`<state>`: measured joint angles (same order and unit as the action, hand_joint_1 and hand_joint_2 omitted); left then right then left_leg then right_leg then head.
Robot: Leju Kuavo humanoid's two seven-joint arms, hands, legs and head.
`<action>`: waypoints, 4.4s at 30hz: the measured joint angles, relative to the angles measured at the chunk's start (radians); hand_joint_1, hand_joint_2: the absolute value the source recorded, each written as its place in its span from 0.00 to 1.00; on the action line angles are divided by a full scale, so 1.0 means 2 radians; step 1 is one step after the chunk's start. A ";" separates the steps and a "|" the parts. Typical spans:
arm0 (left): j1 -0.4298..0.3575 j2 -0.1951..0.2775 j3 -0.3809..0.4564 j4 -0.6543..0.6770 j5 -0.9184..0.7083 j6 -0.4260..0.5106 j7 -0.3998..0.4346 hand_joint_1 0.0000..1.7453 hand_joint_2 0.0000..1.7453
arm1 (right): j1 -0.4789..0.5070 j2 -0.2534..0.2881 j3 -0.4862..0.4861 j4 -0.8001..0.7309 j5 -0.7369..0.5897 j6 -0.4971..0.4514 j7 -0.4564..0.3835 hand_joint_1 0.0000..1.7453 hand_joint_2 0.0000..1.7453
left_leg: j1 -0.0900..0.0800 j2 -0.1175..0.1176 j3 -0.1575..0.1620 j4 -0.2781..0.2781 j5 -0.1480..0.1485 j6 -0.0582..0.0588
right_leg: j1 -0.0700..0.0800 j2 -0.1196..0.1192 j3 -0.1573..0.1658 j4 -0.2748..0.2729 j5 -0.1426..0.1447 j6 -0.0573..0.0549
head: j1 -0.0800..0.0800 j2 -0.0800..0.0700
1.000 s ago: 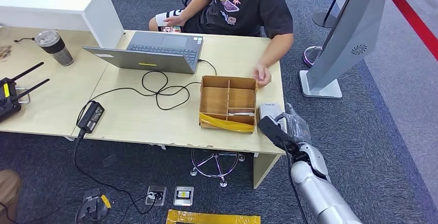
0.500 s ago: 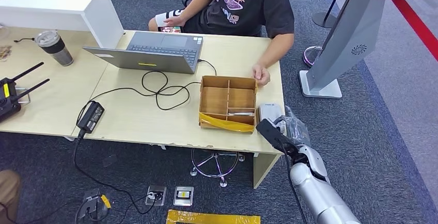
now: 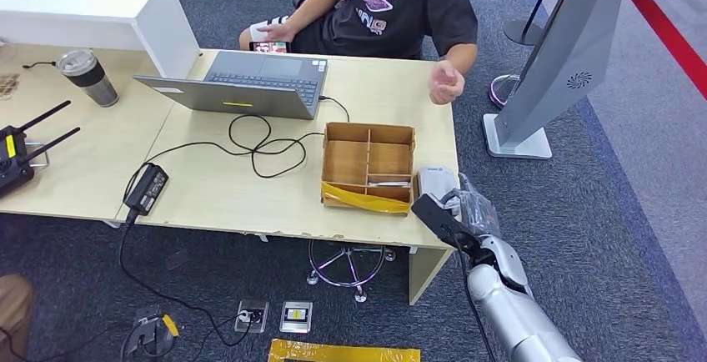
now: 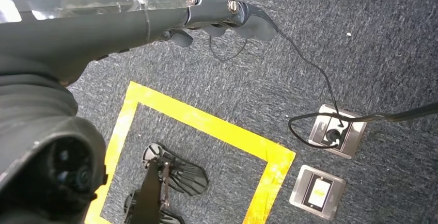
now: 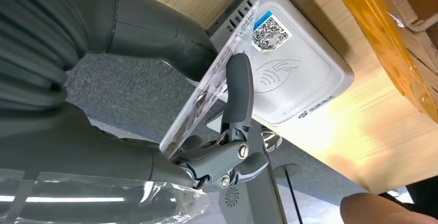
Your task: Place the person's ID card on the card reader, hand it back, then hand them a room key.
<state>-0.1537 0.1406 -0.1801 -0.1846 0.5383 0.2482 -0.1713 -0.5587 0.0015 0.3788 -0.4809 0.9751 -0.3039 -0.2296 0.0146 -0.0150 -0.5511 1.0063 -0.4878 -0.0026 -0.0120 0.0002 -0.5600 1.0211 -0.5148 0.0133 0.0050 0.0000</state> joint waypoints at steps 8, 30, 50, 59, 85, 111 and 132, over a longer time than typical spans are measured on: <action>0.000 0.001 0.000 0.000 0.000 -0.002 0.000 0.00 0.00 | 0.000 0.000 0.000 0.003 0.004 0.004 0.001 1.00 1.00 | 0.000 0.000 0.000 0.000 0.000 0.000 | 0.000 0.000 0.000 0.000 0.000 0.000 | 0.000 0.000; -0.002 0.001 -0.001 0.000 -0.001 0.002 0.001 0.00 0.00 | -0.095 -0.045 -0.046 -0.133 -0.028 -0.043 -0.010 1.00 1.00 | 0.000 0.000 0.000 0.000 0.000 0.000 | 0.000 0.000 0.000 0.000 0.001 0.000 | 0.000 0.000; -0.008 -0.008 -0.004 0.000 -0.001 0.007 0.007 0.00 0.00 | -0.152 -0.051 -0.067 -0.302 0.016 -0.028 -0.011 1.00 1.00 | 0.000 0.000 0.000 0.000 0.000 0.000 | 0.000 0.000 0.000 0.000 0.001 0.000 | 0.000 0.000; -0.017 -0.009 -0.012 0.000 -0.006 0.002 0.012 0.00 0.00 | -0.252 -0.019 -0.046 -0.212 0.041 -0.001 -0.043 1.00 1.00 | 0.000 0.000 0.000 0.000 0.001 0.000 | 0.000 0.000 0.000 0.000 0.001 0.000 | 0.000 0.000; 0.001 0.005 -0.013 0.000 0.014 -0.003 0.013 0.00 0.00 | -0.299 0.018 0.036 0.050 0.143 0.089 0.036 1.00 1.00 | 0.000 0.000 -0.001 0.000 0.001 -0.001 | 0.000 0.000 0.000 0.000 0.001 0.000 | 0.000 0.000; -0.003 0.004 -0.013 0.001 0.001 -0.002 0.019 0.00 0.00 | -0.259 -0.016 0.059 0.078 0.159 0.088 0.058 0.00 1.00 | 0.000 0.000 0.000 0.000 0.001 -0.001 | 0.000 0.000 -0.001 0.000 0.001 0.000 | 0.000 0.000; 0.001 0.004 -0.013 0.001 0.006 0.007 0.017 0.00 0.00 | -0.257 -0.025 -0.016 0.034 -0.014 -0.040 -0.082 0.00 1.00 | 0.000 0.000 0.000 0.000 0.001 -0.001 | 0.000 0.000 0.000 0.000 0.001 0.000 | 0.000 0.000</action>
<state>-0.1511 0.1488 -0.2056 -0.1821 0.5503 0.2626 -0.1382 -1.0719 -0.0493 0.3464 -0.4135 0.9474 -0.3831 -0.3937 0.0151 -0.0149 -0.5517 1.0067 -0.4855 -0.0038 -0.0115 0.0005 -0.5603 1.0211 -0.5129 0.0136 0.0049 0.0000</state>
